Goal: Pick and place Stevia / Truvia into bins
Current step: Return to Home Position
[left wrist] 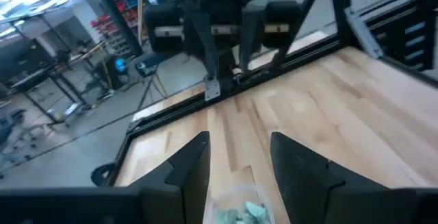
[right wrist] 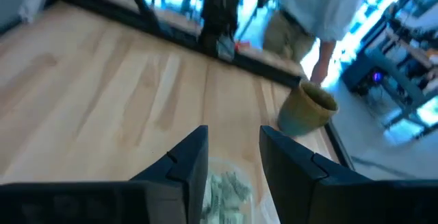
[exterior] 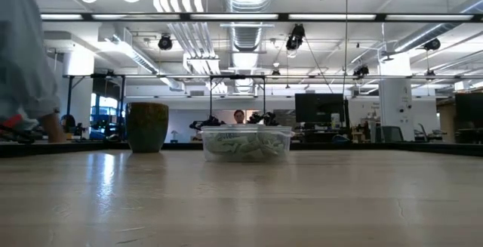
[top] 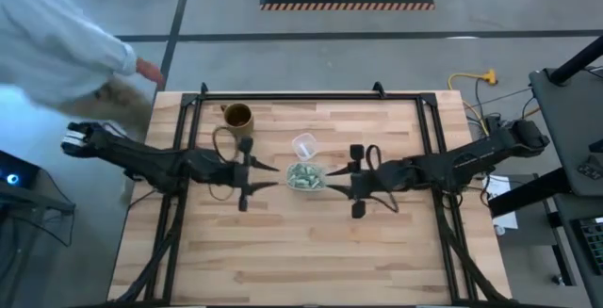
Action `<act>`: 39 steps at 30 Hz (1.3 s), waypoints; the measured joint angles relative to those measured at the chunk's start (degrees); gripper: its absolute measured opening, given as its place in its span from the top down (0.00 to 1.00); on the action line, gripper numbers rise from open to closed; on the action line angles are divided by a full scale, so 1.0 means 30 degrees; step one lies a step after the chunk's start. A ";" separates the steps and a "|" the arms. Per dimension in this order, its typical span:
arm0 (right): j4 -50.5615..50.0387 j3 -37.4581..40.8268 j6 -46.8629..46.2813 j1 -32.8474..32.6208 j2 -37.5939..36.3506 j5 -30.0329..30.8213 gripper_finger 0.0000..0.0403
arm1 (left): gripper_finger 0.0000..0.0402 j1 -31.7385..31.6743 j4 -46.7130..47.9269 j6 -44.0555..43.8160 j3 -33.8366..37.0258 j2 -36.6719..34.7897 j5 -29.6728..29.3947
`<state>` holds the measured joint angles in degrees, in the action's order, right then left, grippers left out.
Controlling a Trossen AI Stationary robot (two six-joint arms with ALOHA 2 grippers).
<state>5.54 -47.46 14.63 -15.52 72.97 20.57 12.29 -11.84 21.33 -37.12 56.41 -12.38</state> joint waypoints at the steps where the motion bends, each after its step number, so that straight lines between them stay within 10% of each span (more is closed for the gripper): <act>1: 0.0411 0.0228 0.0081 -0.0136 -0.0384 -0.0021 0.70 | 0.66 -0.0183 0.0153 0.0010 0.0350 -0.0698 0.0401; 32: 0.6956 0.9799 0.0420 -0.1751 -1.2433 -0.1023 0.75 | 0.66 -0.0224 0.4708 -0.0893 0.7887 -1.8381 0.2572; 39: 0.7656 1.0271 0.0767 -0.1751 -1.2735 -0.1038 0.75 | 0.66 -0.0313 0.4458 -0.0312 0.7540 -1.7847 0.3024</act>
<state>28.51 -16.64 16.93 -20.78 34.76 17.45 11.35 1.53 20.39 -14.49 2.87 -3.30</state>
